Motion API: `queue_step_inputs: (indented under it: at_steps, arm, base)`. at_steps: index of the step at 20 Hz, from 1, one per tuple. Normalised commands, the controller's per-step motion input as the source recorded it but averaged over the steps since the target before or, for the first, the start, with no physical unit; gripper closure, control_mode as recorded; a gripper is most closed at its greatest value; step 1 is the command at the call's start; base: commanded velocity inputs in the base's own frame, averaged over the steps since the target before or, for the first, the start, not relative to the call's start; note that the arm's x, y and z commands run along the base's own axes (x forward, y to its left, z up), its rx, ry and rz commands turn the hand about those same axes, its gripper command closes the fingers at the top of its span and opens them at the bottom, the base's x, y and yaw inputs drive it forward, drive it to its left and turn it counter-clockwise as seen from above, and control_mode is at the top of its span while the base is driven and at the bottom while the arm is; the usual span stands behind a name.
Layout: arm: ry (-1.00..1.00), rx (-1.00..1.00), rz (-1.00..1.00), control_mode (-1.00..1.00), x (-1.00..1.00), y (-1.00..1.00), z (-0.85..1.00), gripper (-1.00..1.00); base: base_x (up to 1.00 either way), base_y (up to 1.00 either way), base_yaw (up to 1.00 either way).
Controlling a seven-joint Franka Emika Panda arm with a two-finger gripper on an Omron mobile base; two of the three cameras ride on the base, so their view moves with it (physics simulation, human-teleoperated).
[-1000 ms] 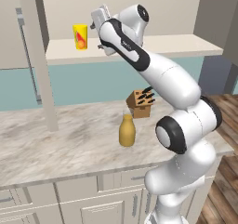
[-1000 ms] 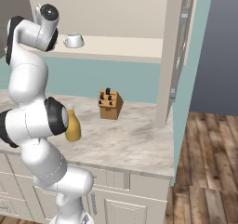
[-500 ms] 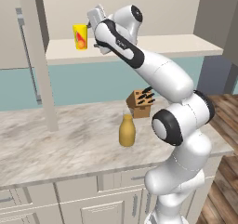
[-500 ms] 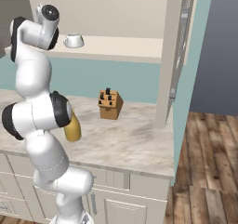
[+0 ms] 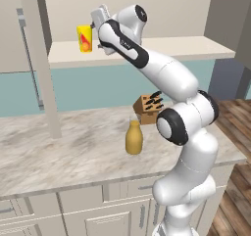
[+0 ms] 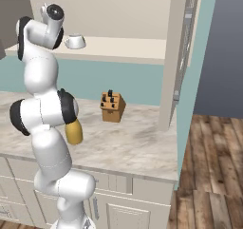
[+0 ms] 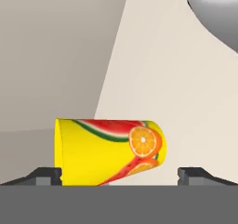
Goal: There is a tray on the dining counter. Grab the cup, mug, and pitcher and place them on the tray. The pitcher may be placed next to the tray if it cannot fit the tray.
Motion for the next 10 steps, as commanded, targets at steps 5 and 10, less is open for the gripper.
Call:
queue_step_inputs:
  at_steps: [5, 10]
  arm:
    - [0.00, 0.00, 0.00, -1.00, 0.10, 0.04, 0.00, -1.00]
    - [0.01, 0.00, 0.00, -1.00, 0.10, 0.07, 0.00, -1.00]
  base:
    - [0.00, 0.00, 0.00]
    - [0.00, 0.00, 0.00]
